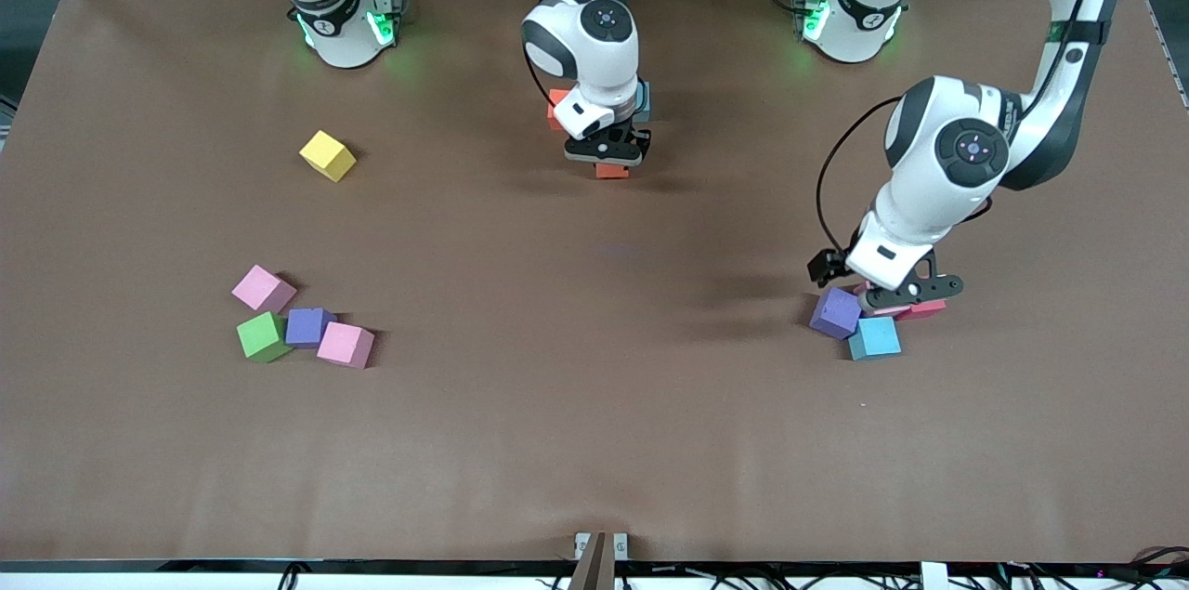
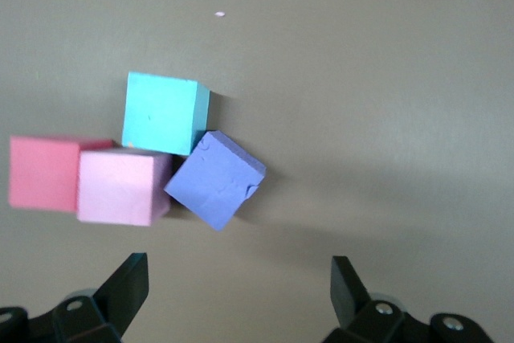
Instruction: Form number 2 with 11 blocks
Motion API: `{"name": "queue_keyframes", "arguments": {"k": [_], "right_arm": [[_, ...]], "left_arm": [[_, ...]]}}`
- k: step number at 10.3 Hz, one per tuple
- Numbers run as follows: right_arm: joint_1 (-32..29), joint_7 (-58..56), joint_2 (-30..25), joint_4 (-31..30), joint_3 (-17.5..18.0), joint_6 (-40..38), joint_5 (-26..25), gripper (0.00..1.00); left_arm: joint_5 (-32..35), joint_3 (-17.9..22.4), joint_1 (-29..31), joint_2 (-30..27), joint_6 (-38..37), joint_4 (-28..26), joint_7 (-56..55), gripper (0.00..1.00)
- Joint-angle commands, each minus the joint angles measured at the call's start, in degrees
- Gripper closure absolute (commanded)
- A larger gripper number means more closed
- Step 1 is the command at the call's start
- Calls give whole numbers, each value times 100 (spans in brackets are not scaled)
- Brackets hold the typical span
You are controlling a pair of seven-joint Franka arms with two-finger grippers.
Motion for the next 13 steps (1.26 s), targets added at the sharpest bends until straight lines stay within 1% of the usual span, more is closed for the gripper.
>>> {"name": "queue_keyframes", "arguments": {"k": [1, 4, 5, 7, 8, 10, 12, 13], "right_arm": [[200, 492, 223, 283, -84, -89, -95, 100], [323, 616, 259, 336, -75, -202, -86, 100], [376, 704, 250, 336, -75, -221, -86, 100], [455, 757, 250, 328, -58, -230, -69, 100], [481, 879, 250, 336, -58, -221, -69, 100], [543, 915, 259, 336, -49, -221, -69, 100], [604, 995, 320, 345, -40, -177, -69, 100], [657, 1038, 381, 354, -40, -160, -51, 100]], "left_arm": [[15, -17, 0, 291, -128, 392, -1405, 0], [6, -26, 97, 554, -84, 533, -3040, 0], [6, -17, 71, 616, -31, 551, -3759, 0], [23, -26, 27, 792, 310, 534, -5078, 0], [41, -26, 88, 793, 355, 525, -5415, 0], [32, -70, 325, 819, 356, 489, -5383, 0], [84, -70, 308, 915, 365, 472, -5305, 0], [68, -79, 361, 950, 365, 480, -4982, 0]]}}
